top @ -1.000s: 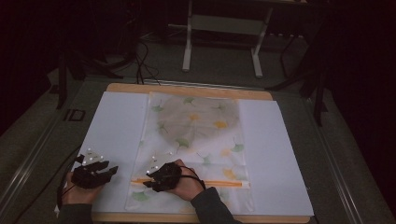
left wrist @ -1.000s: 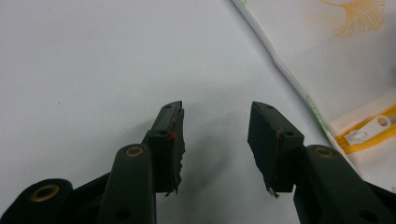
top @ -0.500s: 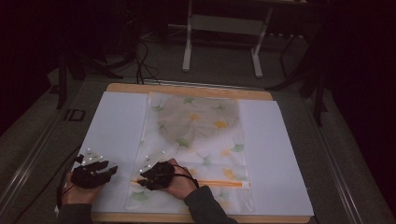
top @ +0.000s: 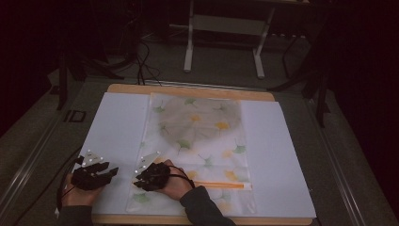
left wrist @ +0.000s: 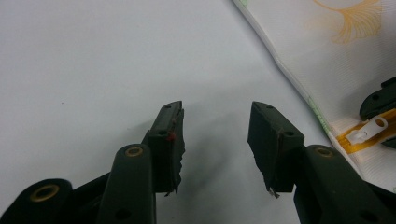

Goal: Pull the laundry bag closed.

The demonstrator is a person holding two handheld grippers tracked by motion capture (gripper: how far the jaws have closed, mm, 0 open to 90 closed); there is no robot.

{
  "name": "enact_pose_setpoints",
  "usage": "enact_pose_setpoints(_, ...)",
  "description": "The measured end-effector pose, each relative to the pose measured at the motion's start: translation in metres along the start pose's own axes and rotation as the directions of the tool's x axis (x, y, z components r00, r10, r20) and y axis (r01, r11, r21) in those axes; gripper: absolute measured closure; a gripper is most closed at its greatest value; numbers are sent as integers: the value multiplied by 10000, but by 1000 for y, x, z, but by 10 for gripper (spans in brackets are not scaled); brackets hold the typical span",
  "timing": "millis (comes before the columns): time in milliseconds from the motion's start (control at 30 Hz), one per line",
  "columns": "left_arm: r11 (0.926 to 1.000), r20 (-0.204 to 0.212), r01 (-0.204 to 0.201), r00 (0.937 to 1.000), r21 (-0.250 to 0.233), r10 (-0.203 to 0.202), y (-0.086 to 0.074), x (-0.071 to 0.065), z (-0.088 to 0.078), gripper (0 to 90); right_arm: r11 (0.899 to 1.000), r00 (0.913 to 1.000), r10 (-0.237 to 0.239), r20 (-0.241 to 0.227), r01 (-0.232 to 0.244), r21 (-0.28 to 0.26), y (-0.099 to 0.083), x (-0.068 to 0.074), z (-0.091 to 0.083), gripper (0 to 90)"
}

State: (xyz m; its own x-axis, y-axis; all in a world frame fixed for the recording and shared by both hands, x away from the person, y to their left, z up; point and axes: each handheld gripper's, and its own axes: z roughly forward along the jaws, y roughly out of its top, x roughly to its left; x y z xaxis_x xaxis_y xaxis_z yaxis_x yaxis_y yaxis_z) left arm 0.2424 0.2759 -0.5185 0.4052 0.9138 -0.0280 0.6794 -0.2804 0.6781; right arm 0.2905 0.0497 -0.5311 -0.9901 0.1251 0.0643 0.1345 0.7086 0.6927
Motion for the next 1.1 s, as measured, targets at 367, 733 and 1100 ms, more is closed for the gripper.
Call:
enact_pose_setpoints(367, 10000, 83, -60, 9999, 36, 59, 0, -1, 0, 557, 9997, 10000, 4, 26, -4, 263, 3, -1, 4, 835)
enact_pose_setpoints(733, 10000, 434, 25, 9991, 68, -28, -1, 0, 0, 577, 9998, 9997, -182, 154, 181, 78, 2, 2, 2, 839)
enact_pose_setpoints(1100, 9998, 776, -55, 9970, 199, 40, -1, -5, -1, 578, 9995, 9993, -313, 226, 314, -51, 2, 4, -3, 840)
